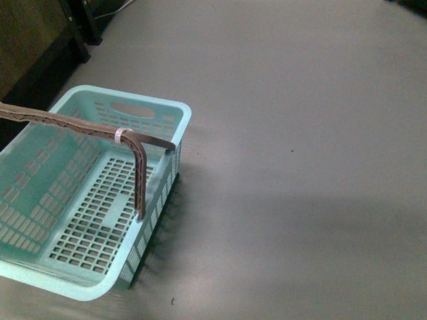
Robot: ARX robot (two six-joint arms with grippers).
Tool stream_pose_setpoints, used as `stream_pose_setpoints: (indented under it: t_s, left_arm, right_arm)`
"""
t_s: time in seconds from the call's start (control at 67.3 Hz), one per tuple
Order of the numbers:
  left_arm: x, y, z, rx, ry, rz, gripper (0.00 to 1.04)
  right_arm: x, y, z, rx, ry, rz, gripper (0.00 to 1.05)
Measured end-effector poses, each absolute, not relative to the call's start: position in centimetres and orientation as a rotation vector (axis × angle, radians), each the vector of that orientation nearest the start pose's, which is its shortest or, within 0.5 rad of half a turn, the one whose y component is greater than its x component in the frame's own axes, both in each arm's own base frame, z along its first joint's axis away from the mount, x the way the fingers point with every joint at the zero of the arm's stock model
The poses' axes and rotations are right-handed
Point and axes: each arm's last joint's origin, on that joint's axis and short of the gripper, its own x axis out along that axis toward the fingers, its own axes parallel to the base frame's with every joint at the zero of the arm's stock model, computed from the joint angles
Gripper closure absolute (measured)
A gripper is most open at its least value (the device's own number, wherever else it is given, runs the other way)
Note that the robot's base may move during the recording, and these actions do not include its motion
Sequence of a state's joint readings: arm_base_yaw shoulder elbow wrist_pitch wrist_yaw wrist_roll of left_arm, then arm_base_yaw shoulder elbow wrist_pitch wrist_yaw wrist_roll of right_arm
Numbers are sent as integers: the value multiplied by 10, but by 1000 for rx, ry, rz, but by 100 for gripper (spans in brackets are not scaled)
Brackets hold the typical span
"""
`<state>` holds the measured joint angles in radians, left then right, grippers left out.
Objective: Pick mango and avocado into basket
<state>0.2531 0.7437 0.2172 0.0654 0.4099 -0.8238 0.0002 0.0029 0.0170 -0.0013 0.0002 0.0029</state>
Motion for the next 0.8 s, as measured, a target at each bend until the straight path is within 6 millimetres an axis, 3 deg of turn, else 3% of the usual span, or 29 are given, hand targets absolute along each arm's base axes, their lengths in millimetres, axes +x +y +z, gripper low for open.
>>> stream_pose_setpoints:
  t_s: [0.149, 0.253, 0.431, 0.802]
  left_arm:
    - [199, 52, 132, -1138, 511, 254, 8]
    - [232, 54, 103, -1179, 543, 314, 8]
    - [279, 35, 68, -1213, 601, 345, 8]
    - [363, -13, 37, -1276, 576, 280, 8]
  right_arm:
    - [97, 0, 169, 3, -13, 0, 9]
    - [97, 0, 169, 3, -13, 0, 9]
    - [97, 0, 169, 3, -13, 0, 9]
    - [97, 0, 169, 3, -13, 0, 9]
